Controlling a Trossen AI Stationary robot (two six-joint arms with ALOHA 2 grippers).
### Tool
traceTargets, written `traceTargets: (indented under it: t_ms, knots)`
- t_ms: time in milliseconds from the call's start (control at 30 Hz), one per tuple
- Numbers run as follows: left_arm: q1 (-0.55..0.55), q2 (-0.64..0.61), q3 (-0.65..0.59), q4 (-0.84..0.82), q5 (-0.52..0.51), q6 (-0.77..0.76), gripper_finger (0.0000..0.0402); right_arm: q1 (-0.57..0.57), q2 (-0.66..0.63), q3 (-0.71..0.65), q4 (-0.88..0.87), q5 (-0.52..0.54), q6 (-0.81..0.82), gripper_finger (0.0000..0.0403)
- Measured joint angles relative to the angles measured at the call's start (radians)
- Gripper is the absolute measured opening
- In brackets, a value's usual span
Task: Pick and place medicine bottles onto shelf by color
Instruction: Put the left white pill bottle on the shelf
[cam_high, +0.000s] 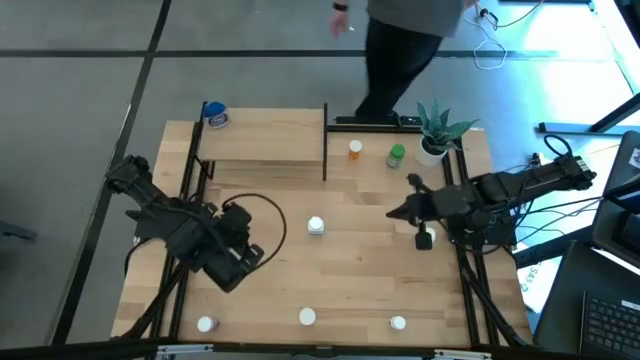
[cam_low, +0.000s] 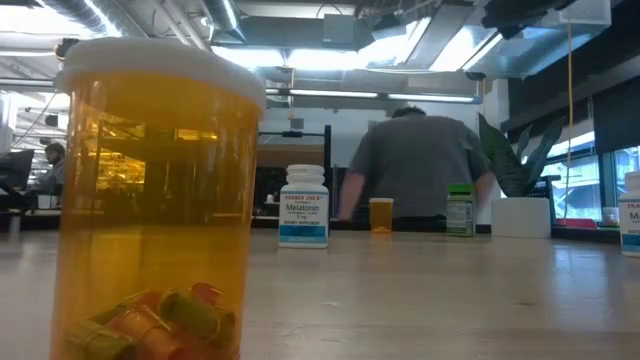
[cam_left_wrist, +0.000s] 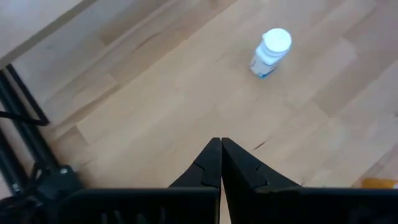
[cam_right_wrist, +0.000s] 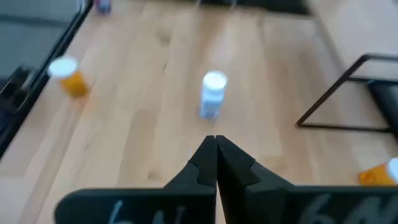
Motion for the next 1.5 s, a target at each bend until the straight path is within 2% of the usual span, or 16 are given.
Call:
traceTargets:
  t_ms: [133,433,767,933,1133,1500]
  knots:
    - [-0.023,0.0,0.0,0.0,-0.02,-0.012,0.0,-0.002,0.095,0.113,-0.101,-0.009,0.061,0.0012]
    - [-0.031,0.0,0.0,0.0,-0.022,0.049,0.0,-0.027,0.239,0.302,-0.222,-0.064,0.101,0.0072]
    - [-0.032,0.0,0.0,0.0,-0.021,0.096,0.0,-0.028,0.319,0.336,-0.207,-0.053,0.094,0.0163]
    - [-0.05,0.0,0.0,0.0,-0.017,0.113,0.0,-0.028,0.348,0.336,-0.157,-0.002,0.067,0.0203]
    - [-0.057,0.0,0.0,0.0,-0.015,0.112,0.0,-0.028,0.378,0.336,-0.076,-0.044,0.046,0.0215]
    - [-0.057,0.0,0.0,0.001,-0.011,0.112,0.0,-0.079,0.55,0.336,0.019,-0.119,0.046,0.0215]
